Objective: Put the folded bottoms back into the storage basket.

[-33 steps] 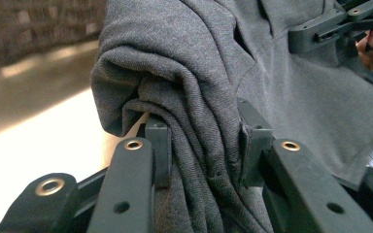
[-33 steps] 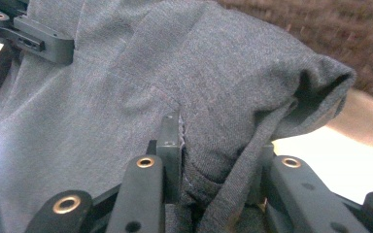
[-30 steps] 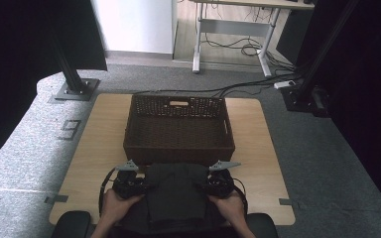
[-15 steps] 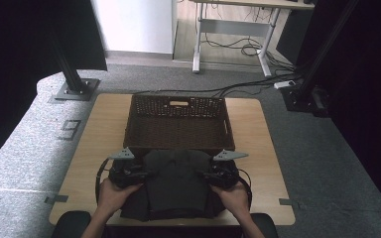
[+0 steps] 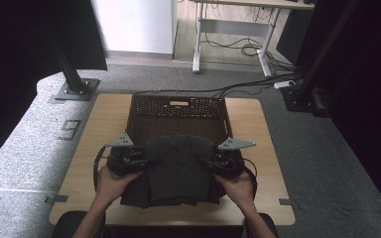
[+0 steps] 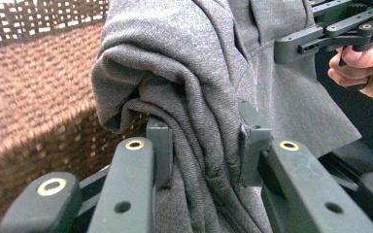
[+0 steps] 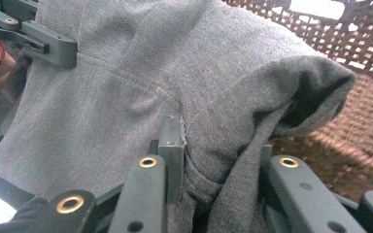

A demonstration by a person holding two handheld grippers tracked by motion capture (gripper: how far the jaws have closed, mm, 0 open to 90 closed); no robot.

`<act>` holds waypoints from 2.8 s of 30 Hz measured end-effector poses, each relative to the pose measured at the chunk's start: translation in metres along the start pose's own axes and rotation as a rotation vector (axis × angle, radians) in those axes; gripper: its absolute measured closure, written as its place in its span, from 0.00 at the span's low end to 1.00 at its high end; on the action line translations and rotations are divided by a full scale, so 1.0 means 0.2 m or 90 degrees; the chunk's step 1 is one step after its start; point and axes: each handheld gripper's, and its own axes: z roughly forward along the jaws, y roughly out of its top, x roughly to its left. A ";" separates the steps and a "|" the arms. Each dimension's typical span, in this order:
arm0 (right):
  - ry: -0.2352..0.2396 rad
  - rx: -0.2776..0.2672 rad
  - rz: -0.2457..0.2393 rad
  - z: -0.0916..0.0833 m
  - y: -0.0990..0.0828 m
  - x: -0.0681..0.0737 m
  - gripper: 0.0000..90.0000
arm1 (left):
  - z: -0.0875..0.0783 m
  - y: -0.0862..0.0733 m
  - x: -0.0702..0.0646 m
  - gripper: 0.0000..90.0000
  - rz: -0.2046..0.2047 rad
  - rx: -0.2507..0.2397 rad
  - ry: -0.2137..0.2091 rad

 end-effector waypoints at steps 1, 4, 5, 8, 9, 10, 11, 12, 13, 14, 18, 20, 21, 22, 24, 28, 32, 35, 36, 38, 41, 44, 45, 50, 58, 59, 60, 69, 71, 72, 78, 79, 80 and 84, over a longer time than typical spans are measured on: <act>0.000 -0.003 -0.002 -0.01 0.01 0.00 0.77 | 0.00 0.02 0.00 0.74 0.001 -0.001 -0.001; 0.000 -0.009 -0.003 -0.02 0.05 -0.01 0.77 | -0.01 0.06 0.01 0.74 0.005 -0.004 -0.004; 0.000 -0.013 -0.003 -0.03 0.06 -0.02 0.77 | -0.02 0.08 0.01 0.74 0.005 -0.006 -0.004; 0.000 -0.019 -0.004 -0.04 0.11 -0.03 0.77 | -0.03 0.13 0.01 0.74 0.010 -0.010 -0.004; 0.002 -0.020 -0.004 -0.04 0.12 -0.03 0.77 | -0.04 0.14 0.01 0.74 0.010 -0.012 -0.005; 0.002 -0.023 -0.005 -0.05 0.14 -0.04 0.77 | -0.04 0.16 0.02 0.74 0.011 -0.014 -0.006; 0.002 -0.022 -0.006 -0.05 0.15 -0.05 0.77 | -0.05 0.17 0.02 0.74 0.011 -0.016 -0.007; 0.003 -0.024 -0.006 -0.05 0.17 -0.05 0.77 | -0.05 0.19 0.02 0.74 0.012 -0.017 -0.007; 0.003 -0.027 -0.006 -0.06 0.18 -0.05 0.77 | -0.05 0.21 0.02 0.74 0.013 -0.017 -0.007; 0.003 -0.027 -0.007 -0.06 0.20 -0.06 0.77 | -0.06 0.22 0.03 0.74 0.014 -0.019 -0.007; 0.001 -0.036 -0.010 -0.08 0.27 -0.08 0.77 | -0.07 0.29 0.04 0.74 0.013 -0.029 -0.014; 0.001 -0.040 -0.012 -0.08 0.30 -0.09 0.77 | -0.08 0.32 0.05 0.74 0.013 -0.033 -0.016; 0.002 -0.043 -0.013 -0.08 0.32 -0.09 0.77 | -0.08 0.34 0.06 0.74 0.012 -0.035 -0.016; 0.002 -0.045 -0.014 -0.08 0.33 -0.10 0.77 | -0.08 0.36 0.07 0.74 0.013 -0.038 -0.018; -0.001 -0.053 -0.017 -0.09 0.39 -0.11 0.77 | -0.09 0.39 0.08 0.74 0.013 -0.044 -0.019; -0.006 -0.060 -0.023 -0.09 0.45 -0.12 0.77 | -0.11 0.47 0.10 0.74 0.017 -0.050 -0.018; -0.013 -0.070 -0.027 -0.08 0.51 -0.15 0.77 | -0.11 0.54 0.13 0.74 0.023 -0.053 -0.015; -0.019 -0.075 -0.033 -0.07 0.55 -0.17 0.77 | -0.11 0.58 0.15 0.74 0.026 -0.057 -0.014; -0.023 -0.077 -0.036 -0.06 0.58 -0.18 0.77 | -0.11 0.60 0.16 0.74 0.025 -0.060 -0.013; -0.026 -0.079 -0.040 -0.06 0.59 -0.19 0.77 | -0.10 0.62 0.17 0.74 0.027 -0.064 -0.012; -0.033 -0.079 -0.048 -0.04 0.63 -0.21 0.77 | -0.09 0.65 0.21 0.74 0.026 -0.068 -0.011; -0.043 -0.079 -0.058 -0.01 0.66 -0.23 0.77 | -0.08 0.67 0.25 0.74 0.024 -0.070 -0.011; -0.046 -0.079 -0.059 0.00 0.66 -0.24 0.77 | -0.07 0.67 0.27 0.74 0.023 -0.069 -0.011; -0.057 -0.074 -0.062 0.07 0.69 -0.28 0.77 | -0.03 0.69 0.35 0.74 0.023 -0.070 -0.013; -0.074 -0.066 -0.063 0.18 0.70 -0.37 0.77 | 0.07 0.71 0.49 0.74 0.018 -0.066 -0.021; -0.078 -0.066 -0.061 0.19 0.70 -0.38 0.77 | 0.09 0.71 0.50 0.74 0.017 -0.066 -0.025; -0.081 -0.064 -0.057 0.21 0.69 -0.40 0.77 | 0.11 0.71 0.52 0.74 0.017 -0.063 -0.025; -0.087 -0.036 -0.028 0.34 0.61 -0.51 0.77 | 0.25 0.63 0.65 0.74 0.003 -0.040 -0.025; -0.087 -0.030 -0.022 0.37 0.59 -0.52 0.77 | 0.28 0.60 0.69 0.74 -0.004 -0.031 -0.020; -0.087 -0.026 -0.021 0.39 0.58 -0.53 0.77 | 0.29 0.59 0.70 0.74 -0.004 -0.028 -0.017; -0.086 -0.001 -0.013 0.48 0.52 -0.55 0.77 | 0.35 0.50 0.76 0.74 -0.027 -0.009 -0.011; -0.086 0.006 -0.010 0.49 0.50 -0.55 0.77 | 0.35 0.49 0.77 0.74 -0.028 -0.006 -0.009; -0.085 0.011 -0.010 0.51 0.50 -0.55 0.77 | 0.35 0.48 0.77 0.74 -0.031 -0.003 -0.009; -0.072 0.018 0.000 0.55 0.46 -0.54 0.77 | 0.33 0.44 0.78 0.74 -0.037 0.010 0.002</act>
